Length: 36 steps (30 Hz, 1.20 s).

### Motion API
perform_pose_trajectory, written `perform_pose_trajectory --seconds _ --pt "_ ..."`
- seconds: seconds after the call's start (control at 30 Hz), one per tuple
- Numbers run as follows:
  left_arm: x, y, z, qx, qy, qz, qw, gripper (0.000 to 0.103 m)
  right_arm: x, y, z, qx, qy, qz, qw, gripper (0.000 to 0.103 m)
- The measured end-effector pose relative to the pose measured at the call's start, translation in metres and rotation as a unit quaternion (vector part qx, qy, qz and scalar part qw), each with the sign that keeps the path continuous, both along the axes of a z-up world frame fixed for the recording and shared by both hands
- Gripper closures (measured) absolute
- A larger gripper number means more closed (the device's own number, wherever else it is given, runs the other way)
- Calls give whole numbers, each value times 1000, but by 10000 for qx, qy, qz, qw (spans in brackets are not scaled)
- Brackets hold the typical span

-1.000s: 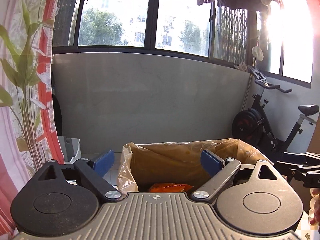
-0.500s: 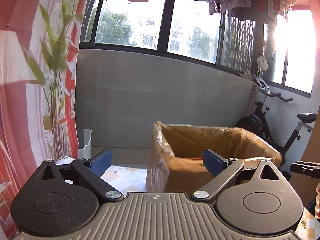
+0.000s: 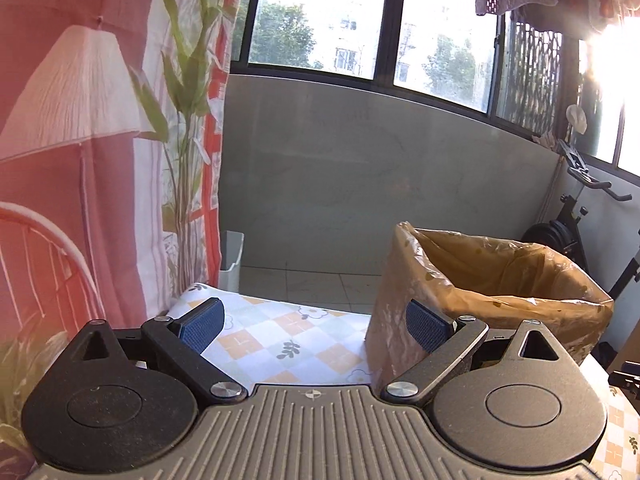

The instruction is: Organize snacks

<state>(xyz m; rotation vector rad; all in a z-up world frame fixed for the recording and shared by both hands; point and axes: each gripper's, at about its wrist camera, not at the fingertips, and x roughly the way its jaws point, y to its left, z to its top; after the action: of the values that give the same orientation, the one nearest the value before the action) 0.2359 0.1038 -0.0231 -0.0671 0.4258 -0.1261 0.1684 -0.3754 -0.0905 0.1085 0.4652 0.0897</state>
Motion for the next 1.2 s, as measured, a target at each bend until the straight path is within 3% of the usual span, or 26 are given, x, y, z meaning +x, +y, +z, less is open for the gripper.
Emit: perform_pose_trajectory --seconds 0.17,0.33,0.43,0.57,0.7,0.8,1.2 --pt "-2 16 6 21 67 268 9996 4 2 6 -5 -154 121 199 9996 22" --pt "-5 9 -16 -67 261 424 9987 4 7 7 -19 -57 341 452 9984 22" --pt "-10 0 -38 -247 320 643 9971 4 14 12 -31 -492 540 439 9964 23" --pt "-15 -12 -69 -603 689 726 9931 4 19 18 -51 -1149 905 683 9869 26" --pt "-20 -30 -91 -174 938 604 9936 4 20 23 -67 -1593 1153 1026 9751 42" --pt "-23 -38 -96 40 1004 500 9937 4 18 29 -70 -1758 1152 1256 9696 42" --pt "-22 -54 -107 -60 1253 394 9913 4 13 24 -69 -1374 1074 1540 9726 42"
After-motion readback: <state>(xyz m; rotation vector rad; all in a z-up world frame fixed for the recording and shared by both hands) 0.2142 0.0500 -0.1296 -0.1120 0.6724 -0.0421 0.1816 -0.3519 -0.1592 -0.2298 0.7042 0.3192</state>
